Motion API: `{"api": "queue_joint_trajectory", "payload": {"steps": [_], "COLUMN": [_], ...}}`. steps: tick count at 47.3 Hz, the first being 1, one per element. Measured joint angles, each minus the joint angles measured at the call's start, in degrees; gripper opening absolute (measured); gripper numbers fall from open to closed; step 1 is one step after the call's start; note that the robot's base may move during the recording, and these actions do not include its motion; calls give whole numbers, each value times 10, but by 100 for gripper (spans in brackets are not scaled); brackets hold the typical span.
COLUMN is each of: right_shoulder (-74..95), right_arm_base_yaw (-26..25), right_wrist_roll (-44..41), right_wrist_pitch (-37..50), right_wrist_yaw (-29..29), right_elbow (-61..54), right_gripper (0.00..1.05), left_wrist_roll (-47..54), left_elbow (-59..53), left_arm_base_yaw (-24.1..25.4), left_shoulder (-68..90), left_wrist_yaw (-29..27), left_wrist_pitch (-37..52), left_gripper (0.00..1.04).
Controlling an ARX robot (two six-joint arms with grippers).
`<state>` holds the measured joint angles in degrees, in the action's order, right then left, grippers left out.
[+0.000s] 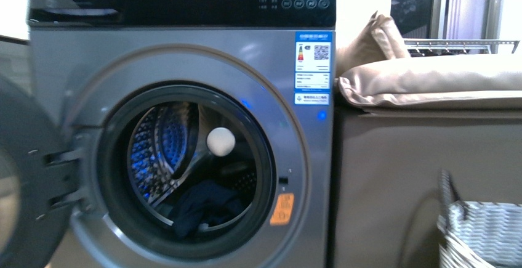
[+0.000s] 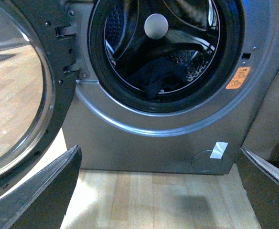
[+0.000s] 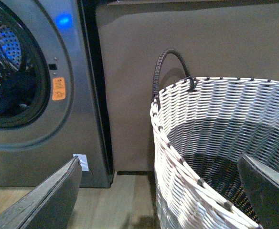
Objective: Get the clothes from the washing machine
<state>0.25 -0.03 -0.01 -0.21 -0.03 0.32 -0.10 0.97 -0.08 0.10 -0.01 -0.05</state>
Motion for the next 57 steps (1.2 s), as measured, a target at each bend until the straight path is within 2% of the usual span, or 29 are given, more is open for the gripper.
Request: {"api": "queue_joint_trajectory", "payload": {"steps": [51,53,56,57], "right_shoulder": [0,0,0,0], "right_arm_base_yaw": [0,0,0,0], "right_wrist_roll": [0,0,0,0], "right_wrist_pitch": [0,0,0,0], "right_wrist_yaw": [0,0,0,0], "right_elbow": [0,0,0,0], "right_gripper": [97,97,97,97], "left_wrist_roll": [0,-9,-48,-52], "left_elbow": [0,2,16,18], "left_arm_base_yaw": [0,10,40,42], "left_shoulder": [0,7,53,64], "left_wrist_yaw": [0,28,141,156], "left_wrist_pitch": [0,-9,-24,-21], "left_gripper": [98,98,98,98]}}
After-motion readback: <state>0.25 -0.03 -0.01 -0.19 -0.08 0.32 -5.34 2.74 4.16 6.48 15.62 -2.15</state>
